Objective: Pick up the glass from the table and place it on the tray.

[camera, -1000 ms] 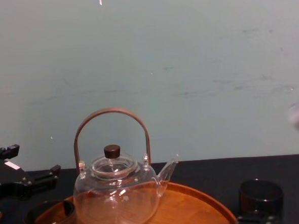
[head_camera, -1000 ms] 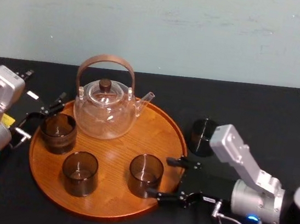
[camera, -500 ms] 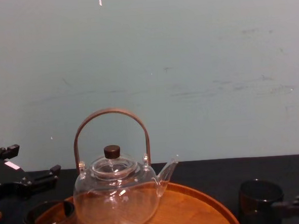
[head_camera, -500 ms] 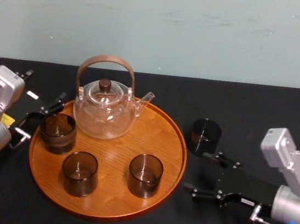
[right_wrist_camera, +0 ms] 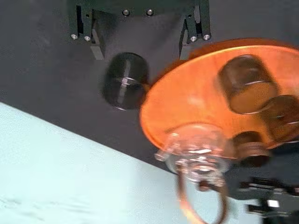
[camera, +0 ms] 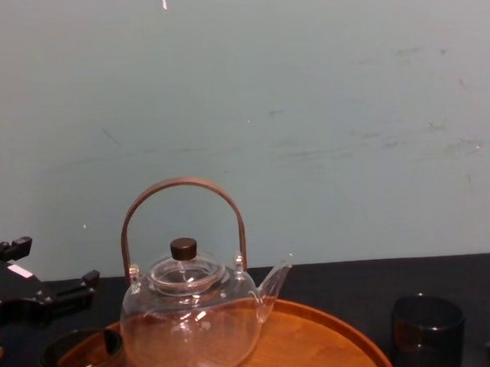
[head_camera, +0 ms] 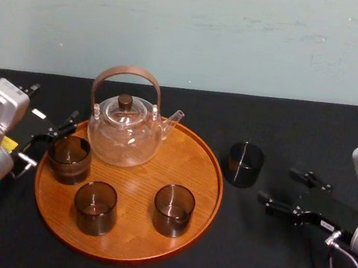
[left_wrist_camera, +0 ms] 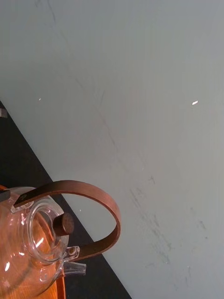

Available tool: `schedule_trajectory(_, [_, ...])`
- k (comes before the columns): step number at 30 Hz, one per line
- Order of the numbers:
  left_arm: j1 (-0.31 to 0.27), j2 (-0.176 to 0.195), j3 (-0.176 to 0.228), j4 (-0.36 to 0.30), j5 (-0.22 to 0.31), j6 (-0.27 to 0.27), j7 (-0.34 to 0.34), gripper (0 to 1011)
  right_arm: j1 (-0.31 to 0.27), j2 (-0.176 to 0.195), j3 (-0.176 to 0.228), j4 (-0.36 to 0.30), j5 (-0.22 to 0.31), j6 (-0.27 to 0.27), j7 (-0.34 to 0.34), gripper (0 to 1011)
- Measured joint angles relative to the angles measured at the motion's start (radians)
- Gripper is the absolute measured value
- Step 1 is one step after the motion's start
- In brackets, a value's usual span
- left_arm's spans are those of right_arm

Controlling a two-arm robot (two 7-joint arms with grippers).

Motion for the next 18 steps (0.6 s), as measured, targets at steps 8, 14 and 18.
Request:
schedule_trajectory(8, [0.0,0.0,0.0,0.0,0.0,0.0,0.0,1002,0.031,-0.047,0.021,0.036,-0.003,0.105,-0.062,1002])
schedule_trajectory(14, [0.0,0.0,0.0,0.0,0.0,0.0,0.0,1001,0.064,-0.07,0.015,0.064,-0.018,0.153,-0.069,1002])
schedule_trajectory(18, [0.0,0.0,0.0,0.0,0.0,0.0,0.0,1001,0.095,-0.085,0.0,0.088,-0.032,0.174,-0.063,1002])
